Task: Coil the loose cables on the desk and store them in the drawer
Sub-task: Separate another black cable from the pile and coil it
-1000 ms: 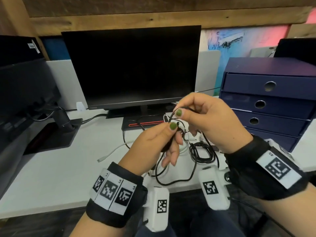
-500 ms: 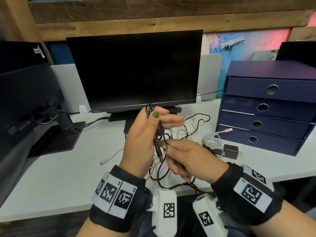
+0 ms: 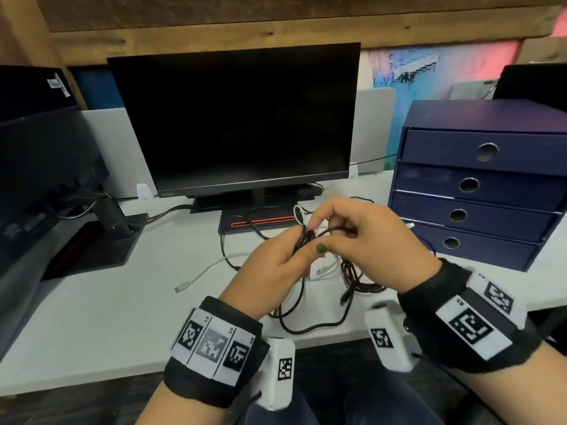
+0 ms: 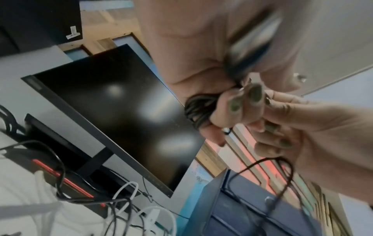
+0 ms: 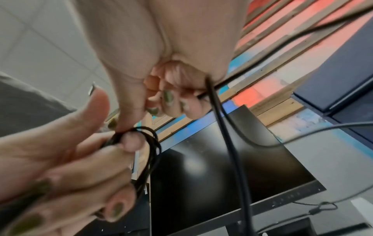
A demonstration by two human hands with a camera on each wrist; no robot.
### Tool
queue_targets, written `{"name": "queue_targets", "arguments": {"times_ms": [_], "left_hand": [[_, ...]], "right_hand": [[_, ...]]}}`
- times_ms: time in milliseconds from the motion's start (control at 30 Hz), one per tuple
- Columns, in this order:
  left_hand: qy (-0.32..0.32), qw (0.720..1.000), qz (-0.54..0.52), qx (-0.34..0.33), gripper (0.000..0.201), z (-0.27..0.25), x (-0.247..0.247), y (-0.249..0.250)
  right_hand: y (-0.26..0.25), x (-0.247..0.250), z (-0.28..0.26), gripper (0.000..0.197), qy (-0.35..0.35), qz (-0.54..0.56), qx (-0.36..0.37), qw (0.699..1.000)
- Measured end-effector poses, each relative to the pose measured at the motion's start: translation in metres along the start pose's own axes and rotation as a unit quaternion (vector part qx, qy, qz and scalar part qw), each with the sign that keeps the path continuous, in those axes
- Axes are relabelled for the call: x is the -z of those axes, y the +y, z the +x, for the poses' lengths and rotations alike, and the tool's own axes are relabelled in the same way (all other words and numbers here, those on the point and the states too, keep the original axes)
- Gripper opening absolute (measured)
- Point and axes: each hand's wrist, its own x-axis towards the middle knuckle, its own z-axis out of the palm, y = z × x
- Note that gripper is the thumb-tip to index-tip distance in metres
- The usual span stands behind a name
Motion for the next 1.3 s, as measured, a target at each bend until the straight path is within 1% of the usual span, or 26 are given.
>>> {"name": "queue_targets", "arguments": {"times_ms": [67, 100, 200, 300, 367, 467, 533, 567, 600, 633, 667, 700, 733, 800, 833, 867, 900, 967, 1033, 1100, 1167, 1200, 1300], "left_hand": [[-0.003, 0.996, -0.092, 0.010, 0.037, 0.001, 0.001, 0.003], [-0.007, 0.988, -0.152, 0.015, 0.034, 0.001, 0.001, 0.003], [-0.032, 0.946, -0.322, 0.012, 0.027, -0.001, 0.000, 0.003], [-0.033, 0.903, -0.428, 0.000, 0.028, -0.001, 0.000, 0.004], [-0.010, 0.874, -0.486, -0.010, 0.030, -0.001, 0.001, 0.007], [0.035, 0.821, -0.569, -0.029, 0.029, 0.000, 0.004, 0.014], [0.070, 0.786, -0.613, -0.036, 0.025, 0.002, 0.006, 0.017], [0.089, 0.775, -0.625, -0.035, 0.023, 0.003, 0.007, 0.017], [0.104, 0.769, -0.630, -0.036, 0.020, 0.003, 0.008, 0.018], [0.116, 0.772, -0.624, -0.039, 0.018, 0.003, 0.007, 0.018], [0.125, 0.785, -0.605, -0.043, 0.018, 0.003, 0.005, 0.019], [0.133, 0.807, -0.573, -0.046, 0.018, 0.003, 0.003, 0.020], [0.142, 0.840, -0.522, -0.045, 0.018, 0.002, 0.000, 0.020], [0.160, 0.923, -0.347, -0.052, 0.018, 0.001, -0.002, 0.018], [0.156, 0.955, -0.245, -0.059, 0.015, 0.001, -0.003, 0.015], [0.141, 0.976, -0.154, -0.063, 0.012, 0.001, -0.002, 0.012], [0.124, 0.988, -0.073, -0.056, 0.010, 0.001, -0.002, 0.007], [0.089, 0.995, 0.051, -0.020, 0.007, 0.001, -0.003, -0.001], [0.049, 0.991, 0.121, 0.007, 0.009, 0.000, -0.006, -0.003], [-0.002, 0.990, 0.139, 0.007, 0.014, -0.001, -0.007, 0.001], [-0.040, 0.990, 0.137, -0.001, 0.025, -0.003, -0.007, 0.006], [-0.042, 0.989, 0.140, -0.010, 0.027, -0.003, -0.006, 0.007], [0.002, 0.984, 0.175, -0.034, 0.018, -0.002, -0.002, 0.010]], "right_hand": [[-0.001, 0.003, 0.001, 0.017, 0.007, 0.025, 0.036, 0.999], [0.001, 0.003, 0.002, 0.019, 0.009, 0.035, 0.051, 0.998], [0.007, 0.002, 0.005, 0.029, 0.018, 0.040, 0.056, 0.997], [0.017, 0.000, 0.006, 0.033, 0.021, 0.035, 0.030, 0.999], [0.023, -0.005, 0.003, 0.033, 0.021, 0.043, 0.009, 0.999], [0.033, -0.016, -0.003, 0.042, 0.009, 0.053, -0.025, 0.998], [0.038, -0.024, -0.009, 0.044, -0.019, 0.048, -0.062, 0.997], [0.039, -0.029, -0.011, 0.045, -0.042, 0.043, -0.071, 0.996], [0.040, -0.034, -0.013, 0.045, -0.070, 0.038, -0.073, 0.994], [0.038, -0.038, -0.014, 0.046, -0.100, 0.029, -0.069, 0.992], [0.035, -0.042, -0.015, 0.045, -0.127, 0.013, -0.062, 0.990], [0.031, -0.045, -0.016, 0.046, -0.148, -0.004, -0.053, 0.988], [0.027, -0.046, -0.017, 0.048, -0.160, -0.016, -0.047, 0.986], [0.022, -0.043, -0.019, 0.046, -0.159, -0.026, -0.037, 0.986], [0.020, -0.038, -0.019, 0.040, -0.145, -0.028, -0.032, 0.989], [0.018, -0.033, -0.020, 0.029, -0.130, -0.026, -0.033, 0.991], [0.017, -0.026, -0.020, 0.020, -0.114, -0.022, -0.037, 0.993], [0.013, -0.013, -0.020, 0.016, -0.091, -0.012, -0.044, 0.995], [0.009, -0.001, -0.020, 0.016, -0.072, -0.006, -0.043, 0.996], [0.007, 0.008, -0.020, 0.020, -0.039, 0.032, -0.049, 0.998], [0.011, 0.013, -0.018, 0.025, -0.008, 0.124, -0.068, 0.990], [0.013, 0.014, -0.018, 0.026, -0.001, 0.163, -0.078, 0.984], [0.015, 0.011, -0.017, 0.025, 0.006, 0.217, -0.104, 0.971]]}}
